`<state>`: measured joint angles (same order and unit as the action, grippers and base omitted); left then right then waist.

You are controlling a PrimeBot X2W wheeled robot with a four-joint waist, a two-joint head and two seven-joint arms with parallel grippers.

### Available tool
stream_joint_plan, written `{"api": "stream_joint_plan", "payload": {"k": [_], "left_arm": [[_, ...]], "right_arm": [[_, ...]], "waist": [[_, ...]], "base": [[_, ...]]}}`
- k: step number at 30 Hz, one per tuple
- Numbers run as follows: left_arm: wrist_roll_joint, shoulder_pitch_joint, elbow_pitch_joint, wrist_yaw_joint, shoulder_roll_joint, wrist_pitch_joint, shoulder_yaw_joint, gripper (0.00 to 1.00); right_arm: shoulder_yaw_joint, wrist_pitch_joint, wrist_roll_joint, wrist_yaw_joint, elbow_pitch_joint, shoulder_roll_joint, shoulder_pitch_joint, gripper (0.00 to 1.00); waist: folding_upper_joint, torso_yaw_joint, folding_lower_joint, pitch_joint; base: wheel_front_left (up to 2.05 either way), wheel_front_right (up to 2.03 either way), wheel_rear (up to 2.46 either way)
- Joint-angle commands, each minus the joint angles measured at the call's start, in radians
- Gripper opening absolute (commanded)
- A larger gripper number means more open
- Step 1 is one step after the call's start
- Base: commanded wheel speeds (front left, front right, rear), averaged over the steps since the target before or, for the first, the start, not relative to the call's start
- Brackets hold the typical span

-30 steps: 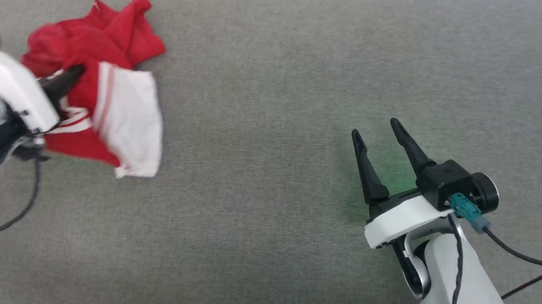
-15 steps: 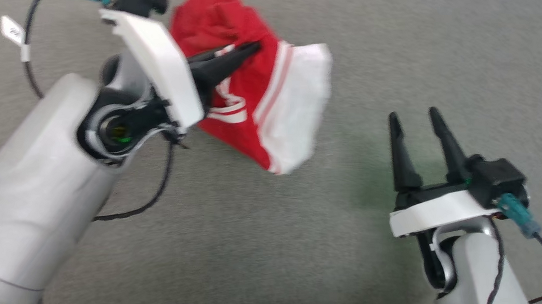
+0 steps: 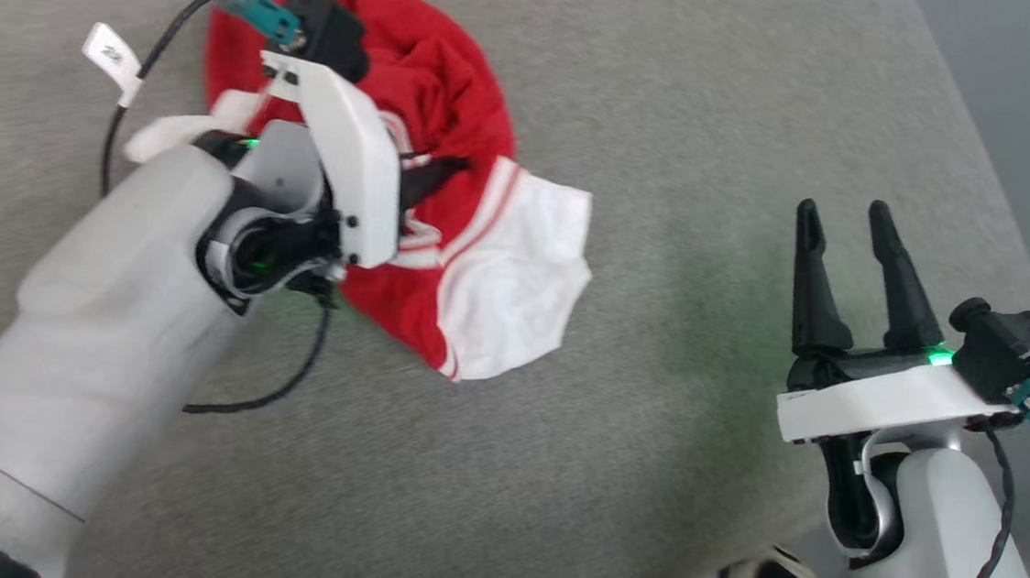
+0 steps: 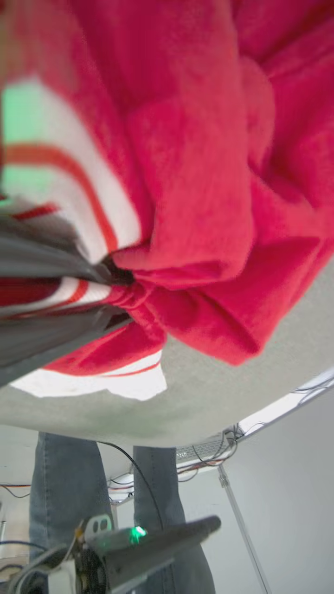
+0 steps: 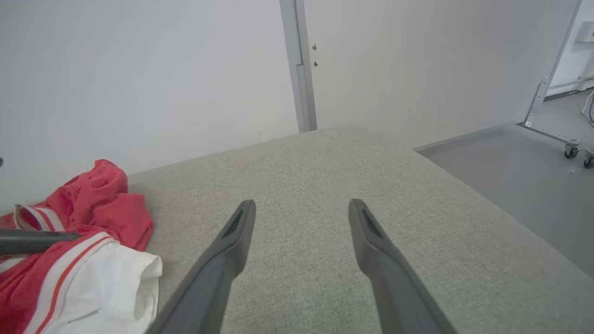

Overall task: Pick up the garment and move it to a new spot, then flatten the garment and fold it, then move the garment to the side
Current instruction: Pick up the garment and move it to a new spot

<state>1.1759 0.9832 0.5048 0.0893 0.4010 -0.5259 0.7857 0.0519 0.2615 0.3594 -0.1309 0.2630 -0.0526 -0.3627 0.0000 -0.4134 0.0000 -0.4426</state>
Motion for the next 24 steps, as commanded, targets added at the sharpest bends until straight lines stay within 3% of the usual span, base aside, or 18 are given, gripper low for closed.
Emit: {"api": "stream_joint_plan", "payload": {"k": [1,11,12,13,14,16,24], "left_arm": [[-0.034,0.029,0.044,0.011,0.016,-0.017,0.024,0.0],[-0.177,0.053,0.178,0.031,0.078,-0.086,0.206,0.0],[-0.185,0.059,0.179,0.032,0.08,-0.075,0.216,0.12],[-0.189,0.065,0.172,0.031,0.082,-0.059,0.227,0.35],[-0.189,0.065,0.172,0.031,0.082,-0.059,0.227,0.35],[-0.169,0.071,0.159,0.032,0.078,-0.02,0.228,1.0],[-0.085,0.076,0.054,0.039,0.05,0.219,0.193,1.0]], "right_arm": [[0.014,0.005,0.021,0.0,-0.007,0.002,0.009,1.0],[0.052,0.005,0.046,0.0,-0.017,0.002,0.007,1.0],[0.052,0.005,0.039,0.0,-0.018,0.001,0.003,1.0],[0.052,0.005,0.033,0.0,-0.018,0.002,0.0,1.0],[0.052,0.005,0.033,0.0,-0.018,0.002,0.0,1.0],[0.048,0.005,0.01,0.0,-0.017,0.002,-0.001,1.0],[0.023,0.005,-0.111,0.0,0.015,0.001,-0.01,1.0]], "waist": [[0.0,-0.059,0.0,-0.043],[0.0,-0.078,0.0,-0.059],[0.0,-0.072,0.0,-0.054],[0.0,-0.066,0.0,-0.05],[0.0,-0.066,0.0,-0.05],[0.0,-0.047,0.0,-0.036],[0.0,0.081,0.0,0.055]], "base": [[0.0,0.0,0.0],[0.0,0.0,0.0],[0.0,0.0,0.0],[0.0,0.0,0.0],[0.0,0.0,0.0],[0.0,0.0,0.0],[0.0,0.0,0.0]]}}
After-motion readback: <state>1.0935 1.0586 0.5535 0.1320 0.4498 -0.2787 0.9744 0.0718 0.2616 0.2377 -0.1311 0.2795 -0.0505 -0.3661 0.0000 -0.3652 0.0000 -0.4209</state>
